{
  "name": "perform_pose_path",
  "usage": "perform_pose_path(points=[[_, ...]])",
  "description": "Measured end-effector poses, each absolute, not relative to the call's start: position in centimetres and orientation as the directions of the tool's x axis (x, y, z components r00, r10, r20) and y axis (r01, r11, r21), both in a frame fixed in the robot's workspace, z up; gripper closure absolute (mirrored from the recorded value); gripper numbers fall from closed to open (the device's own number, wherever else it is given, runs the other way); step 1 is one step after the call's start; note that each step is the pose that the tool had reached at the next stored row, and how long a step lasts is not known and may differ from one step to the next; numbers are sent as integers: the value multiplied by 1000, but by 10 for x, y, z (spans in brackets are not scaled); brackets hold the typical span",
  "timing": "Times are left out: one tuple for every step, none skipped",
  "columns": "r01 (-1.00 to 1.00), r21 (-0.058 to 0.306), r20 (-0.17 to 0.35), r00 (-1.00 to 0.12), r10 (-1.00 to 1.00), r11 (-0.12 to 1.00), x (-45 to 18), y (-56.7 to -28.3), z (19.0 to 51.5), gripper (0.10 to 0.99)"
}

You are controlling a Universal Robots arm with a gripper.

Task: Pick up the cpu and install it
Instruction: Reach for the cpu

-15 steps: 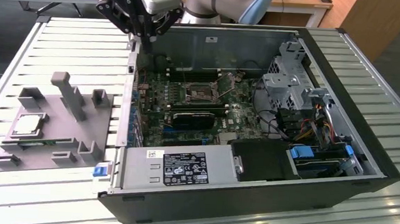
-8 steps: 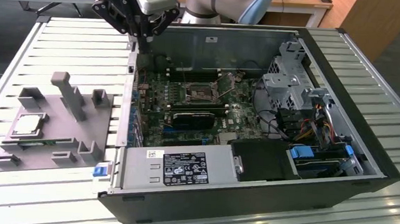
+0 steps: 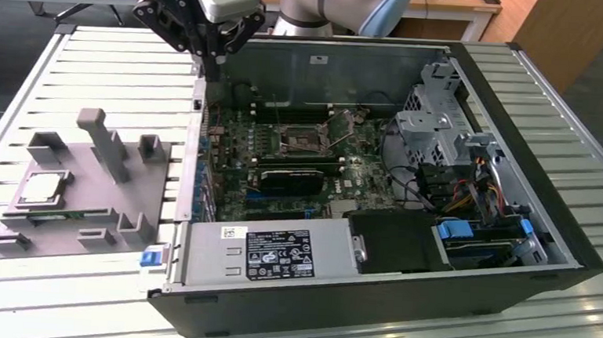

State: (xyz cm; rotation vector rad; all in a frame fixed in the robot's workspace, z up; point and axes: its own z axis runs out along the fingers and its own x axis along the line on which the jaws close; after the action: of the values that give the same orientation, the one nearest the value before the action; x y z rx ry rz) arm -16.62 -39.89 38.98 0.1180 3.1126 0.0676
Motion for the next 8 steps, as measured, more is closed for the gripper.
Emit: perform_pose_path(points=[[75,44,-24,-997,76,996,-167,-399,390,980],[75,44,-24,-997,76,996,-168,-399,390,980],[75,44,-24,-997,76,996,-169,-399,390,980],[75,44,-24,-997,76,996,-170,-399,389,980],[75,44,-24,-997,76,996,-170,-399,389,980],[75,44,-24,-997,76,996,-171,-399,389,980],[75,44,-24,-997,76,996,-172,-399,389,980],[75,44,-24,-997,76,996,-173,-399,389,980]])
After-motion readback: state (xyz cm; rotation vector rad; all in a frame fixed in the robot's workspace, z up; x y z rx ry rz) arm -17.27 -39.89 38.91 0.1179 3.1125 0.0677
